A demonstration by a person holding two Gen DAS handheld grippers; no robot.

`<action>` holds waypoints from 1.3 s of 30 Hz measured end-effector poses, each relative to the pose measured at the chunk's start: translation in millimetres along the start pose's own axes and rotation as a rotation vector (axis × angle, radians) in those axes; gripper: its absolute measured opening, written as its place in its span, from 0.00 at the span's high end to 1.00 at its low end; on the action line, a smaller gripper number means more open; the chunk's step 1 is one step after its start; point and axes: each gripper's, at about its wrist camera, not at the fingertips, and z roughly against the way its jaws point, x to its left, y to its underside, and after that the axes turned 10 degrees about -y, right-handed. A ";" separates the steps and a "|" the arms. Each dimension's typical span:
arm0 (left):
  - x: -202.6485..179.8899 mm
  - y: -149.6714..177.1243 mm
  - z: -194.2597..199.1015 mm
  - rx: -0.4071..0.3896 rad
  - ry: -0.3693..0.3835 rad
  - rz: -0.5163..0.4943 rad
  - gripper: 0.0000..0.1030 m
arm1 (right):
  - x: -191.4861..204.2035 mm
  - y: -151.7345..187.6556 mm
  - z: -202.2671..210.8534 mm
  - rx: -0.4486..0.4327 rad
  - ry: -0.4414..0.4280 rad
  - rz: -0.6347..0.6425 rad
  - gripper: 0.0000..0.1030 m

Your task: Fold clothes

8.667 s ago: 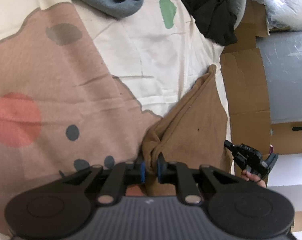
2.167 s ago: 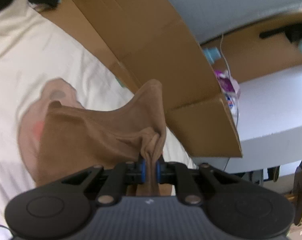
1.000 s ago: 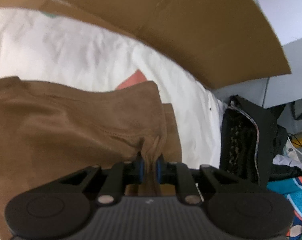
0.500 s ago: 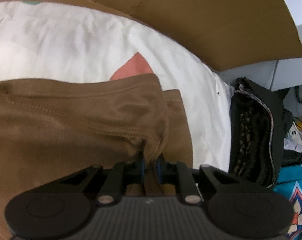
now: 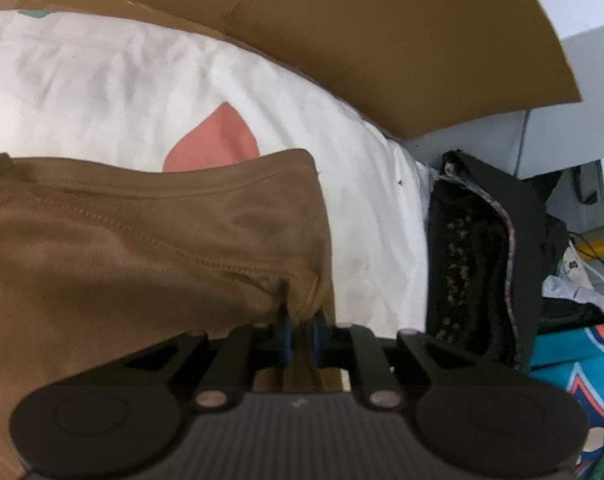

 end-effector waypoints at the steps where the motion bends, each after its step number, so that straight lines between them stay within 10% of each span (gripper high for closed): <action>1: 0.3 -0.6 -3.0 0.002 -0.002 0.004 0.90 | -1.1 -0.3 -0.4 0.000 0.005 -0.005 0.95; 19: 1.3 -22.1 29.6 -0.064 0.112 -0.099 0.76 | -7.9 -8.0 10.7 0.059 0.057 -0.046 0.86; 39: 1.5 37.6 0.4 0.060 0.144 -0.141 0.93 | 17.5 -30.3 15.7 0.042 0.113 0.104 0.87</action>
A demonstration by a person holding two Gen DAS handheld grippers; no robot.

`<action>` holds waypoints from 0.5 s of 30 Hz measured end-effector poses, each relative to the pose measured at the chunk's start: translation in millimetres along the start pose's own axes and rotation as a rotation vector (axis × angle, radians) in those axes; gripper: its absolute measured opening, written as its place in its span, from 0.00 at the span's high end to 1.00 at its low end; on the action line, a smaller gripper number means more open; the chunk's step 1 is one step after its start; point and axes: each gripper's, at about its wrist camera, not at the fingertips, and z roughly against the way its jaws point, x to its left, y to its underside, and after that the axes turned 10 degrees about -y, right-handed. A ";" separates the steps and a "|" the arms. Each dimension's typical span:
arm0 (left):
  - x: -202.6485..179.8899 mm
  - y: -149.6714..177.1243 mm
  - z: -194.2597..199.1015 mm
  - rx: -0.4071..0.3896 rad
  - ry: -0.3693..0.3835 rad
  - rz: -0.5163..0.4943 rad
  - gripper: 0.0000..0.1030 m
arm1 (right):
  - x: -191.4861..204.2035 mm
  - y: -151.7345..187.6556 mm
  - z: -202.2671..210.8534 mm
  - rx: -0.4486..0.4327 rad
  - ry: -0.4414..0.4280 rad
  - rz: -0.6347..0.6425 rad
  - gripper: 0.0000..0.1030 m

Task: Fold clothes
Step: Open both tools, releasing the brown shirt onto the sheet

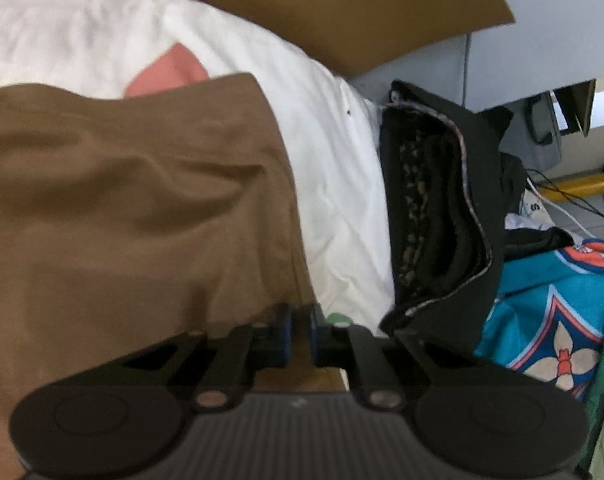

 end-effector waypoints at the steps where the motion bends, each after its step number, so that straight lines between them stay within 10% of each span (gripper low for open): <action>1: -0.7 -2.6 -4.3 -0.001 -0.001 0.000 0.93 | -0.5 0.5 -1.0 0.009 0.014 0.006 0.87; 15: 1.4 -22.8 5.2 -0.044 0.013 0.013 0.93 | 11.1 -5.0 5.9 0.024 0.022 0.085 0.86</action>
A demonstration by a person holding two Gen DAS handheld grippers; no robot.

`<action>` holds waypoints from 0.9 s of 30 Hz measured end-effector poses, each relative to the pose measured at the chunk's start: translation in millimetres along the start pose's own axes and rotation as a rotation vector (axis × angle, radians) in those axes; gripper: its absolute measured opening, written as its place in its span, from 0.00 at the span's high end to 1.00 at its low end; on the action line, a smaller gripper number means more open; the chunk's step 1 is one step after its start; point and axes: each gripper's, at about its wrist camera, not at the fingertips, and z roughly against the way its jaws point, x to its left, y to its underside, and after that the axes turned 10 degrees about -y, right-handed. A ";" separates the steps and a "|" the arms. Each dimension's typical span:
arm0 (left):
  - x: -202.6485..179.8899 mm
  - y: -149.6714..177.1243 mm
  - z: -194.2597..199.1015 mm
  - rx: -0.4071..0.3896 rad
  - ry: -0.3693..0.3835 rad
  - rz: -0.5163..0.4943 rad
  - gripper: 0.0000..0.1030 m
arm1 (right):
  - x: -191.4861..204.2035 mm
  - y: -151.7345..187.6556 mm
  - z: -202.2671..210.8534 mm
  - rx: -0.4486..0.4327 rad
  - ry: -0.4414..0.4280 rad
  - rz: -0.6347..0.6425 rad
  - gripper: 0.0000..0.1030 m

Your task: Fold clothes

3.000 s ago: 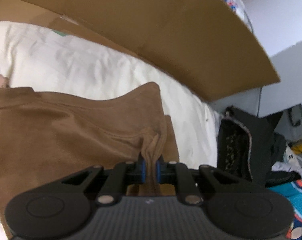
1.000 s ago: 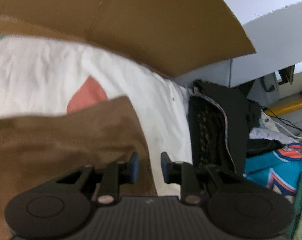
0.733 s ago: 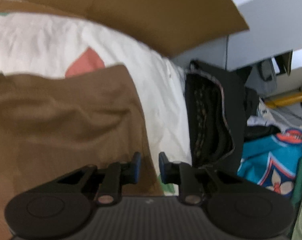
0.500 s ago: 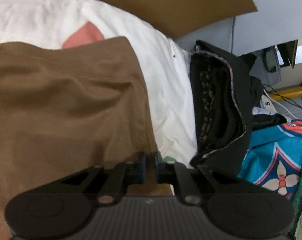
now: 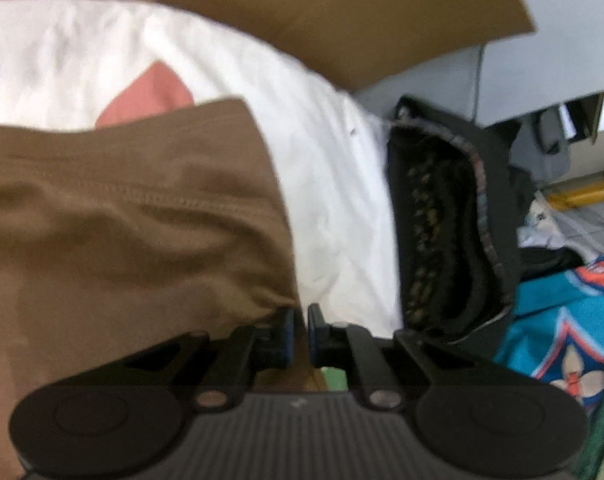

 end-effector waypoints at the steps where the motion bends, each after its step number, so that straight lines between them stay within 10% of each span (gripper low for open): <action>1: 3.3 -1.5 8.8 -0.016 0.003 0.002 0.92 | 2.2 -1.8 0.4 -0.008 -0.012 0.006 0.86; 15: 105.1 -2.2 108.2 -0.198 -0.129 0.087 0.90 | 20.9 -27.4 -36.2 -0.028 -0.074 0.094 0.86; 27: 155.3 -14.6 92.7 -0.277 -0.119 0.167 0.90 | 10.3 -55.3 -95.3 0.060 -0.039 0.141 0.79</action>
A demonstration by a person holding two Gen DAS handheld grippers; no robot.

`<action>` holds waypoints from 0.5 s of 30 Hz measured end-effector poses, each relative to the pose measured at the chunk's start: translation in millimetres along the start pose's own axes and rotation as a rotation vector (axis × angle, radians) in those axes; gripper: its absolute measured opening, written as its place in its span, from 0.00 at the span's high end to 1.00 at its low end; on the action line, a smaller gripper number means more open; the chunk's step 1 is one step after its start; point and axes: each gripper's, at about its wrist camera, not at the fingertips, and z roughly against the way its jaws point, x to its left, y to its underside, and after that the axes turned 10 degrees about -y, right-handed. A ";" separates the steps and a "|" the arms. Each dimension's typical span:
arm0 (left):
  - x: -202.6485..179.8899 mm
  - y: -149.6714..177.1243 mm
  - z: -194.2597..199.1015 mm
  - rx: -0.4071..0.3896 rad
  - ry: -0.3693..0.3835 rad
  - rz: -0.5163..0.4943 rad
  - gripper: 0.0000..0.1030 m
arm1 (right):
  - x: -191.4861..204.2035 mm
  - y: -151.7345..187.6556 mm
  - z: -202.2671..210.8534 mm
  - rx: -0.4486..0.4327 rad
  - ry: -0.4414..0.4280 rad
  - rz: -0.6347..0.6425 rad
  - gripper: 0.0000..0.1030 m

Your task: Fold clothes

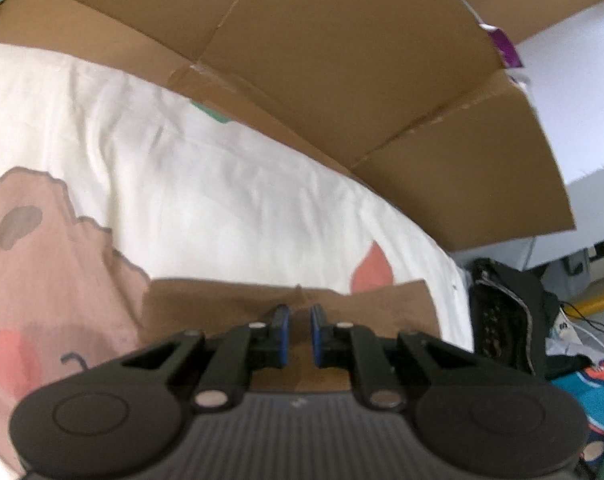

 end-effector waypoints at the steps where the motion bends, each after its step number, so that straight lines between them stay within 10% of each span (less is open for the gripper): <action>1: 2.7 -1.1 -5.4 -0.008 0.002 0.000 0.91 | -4.7 1.7 -1.4 -0.001 -0.011 -0.014 0.79; 6: 8.3 -7.2 -22.6 -0.040 -0.006 -0.057 0.98 | -3.1 6.5 2.7 -0.011 -0.002 0.012 0.80; 15: 19.0 -6.8 27.0 -0.099 -0.005 -0.051 0.77 | 6.1 2.8 19.2 -0.040 0.027 0.012 0.73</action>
